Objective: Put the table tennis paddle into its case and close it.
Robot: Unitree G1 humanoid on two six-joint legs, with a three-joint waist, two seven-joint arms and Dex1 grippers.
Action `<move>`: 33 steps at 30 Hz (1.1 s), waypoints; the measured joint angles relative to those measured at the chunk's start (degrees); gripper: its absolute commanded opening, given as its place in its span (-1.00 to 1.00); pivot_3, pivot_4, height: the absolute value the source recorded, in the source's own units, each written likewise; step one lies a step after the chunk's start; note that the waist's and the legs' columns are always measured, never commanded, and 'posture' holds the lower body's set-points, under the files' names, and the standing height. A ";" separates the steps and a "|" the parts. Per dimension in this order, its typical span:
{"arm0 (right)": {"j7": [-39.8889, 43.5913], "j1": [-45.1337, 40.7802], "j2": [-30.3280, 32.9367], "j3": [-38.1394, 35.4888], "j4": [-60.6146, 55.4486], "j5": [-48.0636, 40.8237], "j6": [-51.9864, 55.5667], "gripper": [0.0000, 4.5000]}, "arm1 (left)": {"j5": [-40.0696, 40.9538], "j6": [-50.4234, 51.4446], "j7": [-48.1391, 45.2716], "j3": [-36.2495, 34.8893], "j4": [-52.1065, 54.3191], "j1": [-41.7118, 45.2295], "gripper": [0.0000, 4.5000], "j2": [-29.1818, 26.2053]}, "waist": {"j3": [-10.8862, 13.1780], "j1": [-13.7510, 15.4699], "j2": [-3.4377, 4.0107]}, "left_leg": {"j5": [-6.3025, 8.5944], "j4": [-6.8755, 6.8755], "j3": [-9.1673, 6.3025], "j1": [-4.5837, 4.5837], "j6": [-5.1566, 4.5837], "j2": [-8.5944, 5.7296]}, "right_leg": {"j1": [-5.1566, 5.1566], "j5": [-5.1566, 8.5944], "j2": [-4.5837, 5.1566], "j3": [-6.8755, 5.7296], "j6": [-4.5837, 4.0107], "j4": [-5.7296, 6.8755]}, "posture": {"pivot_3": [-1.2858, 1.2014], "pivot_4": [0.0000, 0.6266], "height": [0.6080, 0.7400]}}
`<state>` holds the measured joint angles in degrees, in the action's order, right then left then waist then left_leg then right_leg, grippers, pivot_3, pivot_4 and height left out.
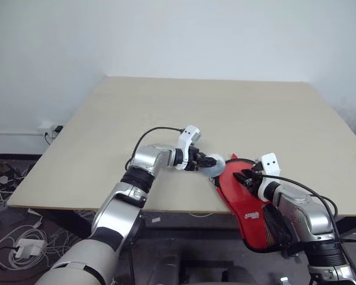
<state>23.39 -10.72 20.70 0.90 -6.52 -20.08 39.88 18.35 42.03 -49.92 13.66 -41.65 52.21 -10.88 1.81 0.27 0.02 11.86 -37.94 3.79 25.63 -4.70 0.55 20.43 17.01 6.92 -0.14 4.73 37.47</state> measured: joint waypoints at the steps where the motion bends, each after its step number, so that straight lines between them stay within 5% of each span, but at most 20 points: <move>1: -0.11 -0.01 -0.04 0.00 0.00 0.00 0.04 -0.15 | -0.06 0.06 -0.50 -0.30 -0.42 0.04 -0.31 0.04 | 0.00 -0.01 0.00 | 0.00 0.00 -0.01 0.00 0.00 0.00 | 0.00 0.00 0.00 0.00 0.00 0.00 | 0.03 -1.00 0.61; 6: -0.47 0.00 -0.04 0.07 -0.23 0.17 0.69 -0.15 | -1.44 -0.14 -2.11 -1.12 -1.71 0.29 -0.99 0.70 | -0.02 0.07 -0.03 | -0.01 -0.01 -0.04 0.00 0.02 0.00 | -0.01 0.00 0.00 -0.02 0.00 0.01 | 0.03 -1.00 0.61; 21: -0.10 -1.04 2.04 3.85 -1.95 4.25 5.26 -0.15 | -8.66 -12.99 3.88 -6.55 -26.01 13.50 -0.99 6.07 | -0.11 0.19 -0.48 | 0.15 -0.07 -0.15 0.00 -0.22 0.01 | -0.03 0.00 0.00 -0.12 0.00 0.04 | 0.03 -1.00 0.61; 33: -1.45 1.29 0.93 4.26 -5.68 5.03 6.49 -0.15 | -10.95 -20.87 9.98 -12.24 -33.31 19.72 -0.99 7.85 | -0.18 0.10 -0.76 | 0.22 -0.05 -0.17 0.00 -0.09 0.03 | -0.01 0.00 -0.01 -0.14 0.00 0.06 | 0.03 -1.00 0.61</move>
<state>21.93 -9.42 21.64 5.17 -12.21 -15.05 46.38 7.40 21.16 -39.94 1.41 -74.96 71.93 -3.03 1.63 0.37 -0.74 12.08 -37.98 3.62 25.63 -4.79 0.58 20.42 17.01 6.91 -0.28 4.73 37.52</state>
